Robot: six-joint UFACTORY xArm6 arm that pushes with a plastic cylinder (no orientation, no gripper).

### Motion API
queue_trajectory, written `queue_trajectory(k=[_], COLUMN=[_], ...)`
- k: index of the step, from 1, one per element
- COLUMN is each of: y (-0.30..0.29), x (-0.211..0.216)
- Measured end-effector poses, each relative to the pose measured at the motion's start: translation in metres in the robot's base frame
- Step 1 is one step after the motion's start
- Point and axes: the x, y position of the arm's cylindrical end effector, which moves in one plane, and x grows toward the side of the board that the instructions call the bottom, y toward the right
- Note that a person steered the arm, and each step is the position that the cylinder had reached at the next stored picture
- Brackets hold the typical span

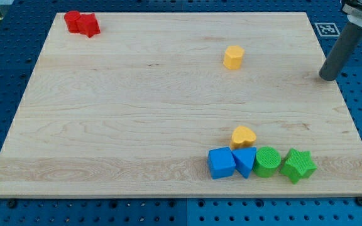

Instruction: Move your arm towards the yellow hexagon

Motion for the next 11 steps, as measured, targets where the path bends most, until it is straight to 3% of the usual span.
queue_trajectory(k=[4,7,11], y=[-0.011,-0.063,-0.086], x=[-0.067,-0.067,-0.067])
